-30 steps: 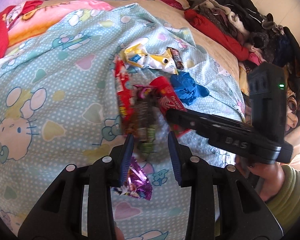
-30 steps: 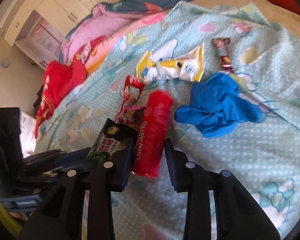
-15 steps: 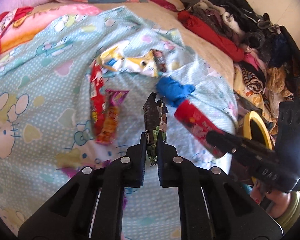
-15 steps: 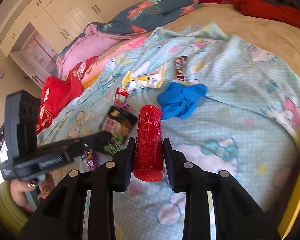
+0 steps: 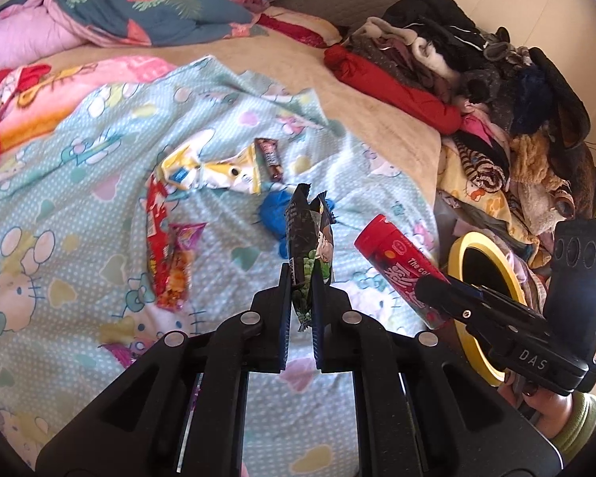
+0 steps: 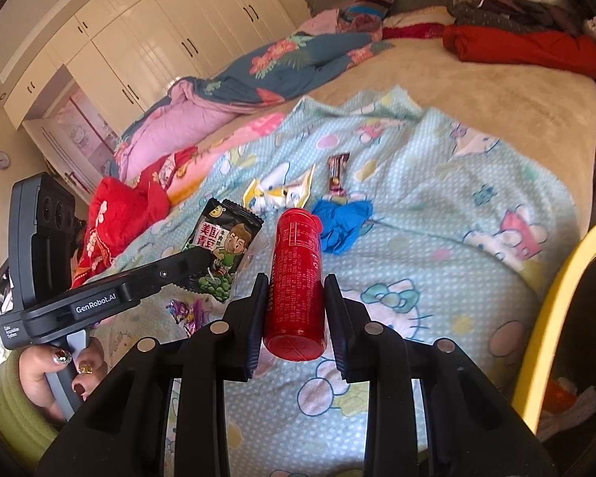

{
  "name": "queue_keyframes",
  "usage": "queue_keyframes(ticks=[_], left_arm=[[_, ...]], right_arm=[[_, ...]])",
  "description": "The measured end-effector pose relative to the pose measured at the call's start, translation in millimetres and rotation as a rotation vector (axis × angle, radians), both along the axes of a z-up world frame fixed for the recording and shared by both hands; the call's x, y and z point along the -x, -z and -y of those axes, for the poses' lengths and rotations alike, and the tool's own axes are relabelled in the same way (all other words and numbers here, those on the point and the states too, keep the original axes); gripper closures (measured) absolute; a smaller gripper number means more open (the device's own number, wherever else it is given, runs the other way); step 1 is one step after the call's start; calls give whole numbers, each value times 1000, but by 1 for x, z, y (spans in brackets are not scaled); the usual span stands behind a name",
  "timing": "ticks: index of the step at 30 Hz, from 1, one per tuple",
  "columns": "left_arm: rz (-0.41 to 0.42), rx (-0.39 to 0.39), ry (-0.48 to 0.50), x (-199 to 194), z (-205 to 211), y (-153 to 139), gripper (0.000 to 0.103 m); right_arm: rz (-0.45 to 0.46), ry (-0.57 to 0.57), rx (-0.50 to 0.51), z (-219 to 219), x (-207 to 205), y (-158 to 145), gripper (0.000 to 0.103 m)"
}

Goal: Collect trash
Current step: 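Carry the red can and snack wrapper toward the yellow bin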

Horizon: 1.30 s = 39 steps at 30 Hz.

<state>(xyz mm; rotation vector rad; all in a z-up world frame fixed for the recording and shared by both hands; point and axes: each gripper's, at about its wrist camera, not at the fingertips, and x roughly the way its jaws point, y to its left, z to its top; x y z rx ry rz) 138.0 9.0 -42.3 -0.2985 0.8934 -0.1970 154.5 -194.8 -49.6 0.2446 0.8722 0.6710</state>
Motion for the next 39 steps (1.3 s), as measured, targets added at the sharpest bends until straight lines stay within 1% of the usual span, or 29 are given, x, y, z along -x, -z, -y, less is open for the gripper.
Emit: queue_keyframes(ticks=[5,8,26,39], left_arm=[[18,-5,23,1,17,-8,98],[25,-7,39,1,28,-11,98],[69,-30,185,-3,104,-26,98],[85,-39,260,2,149,-31,98]], right_arm=[[23,40,-15,21,4,-9,75],[23,65,-30,33,5,-10,75],[64,225,-65,125,24,-29,75],[76,328,-75,181,38,-28,75]])
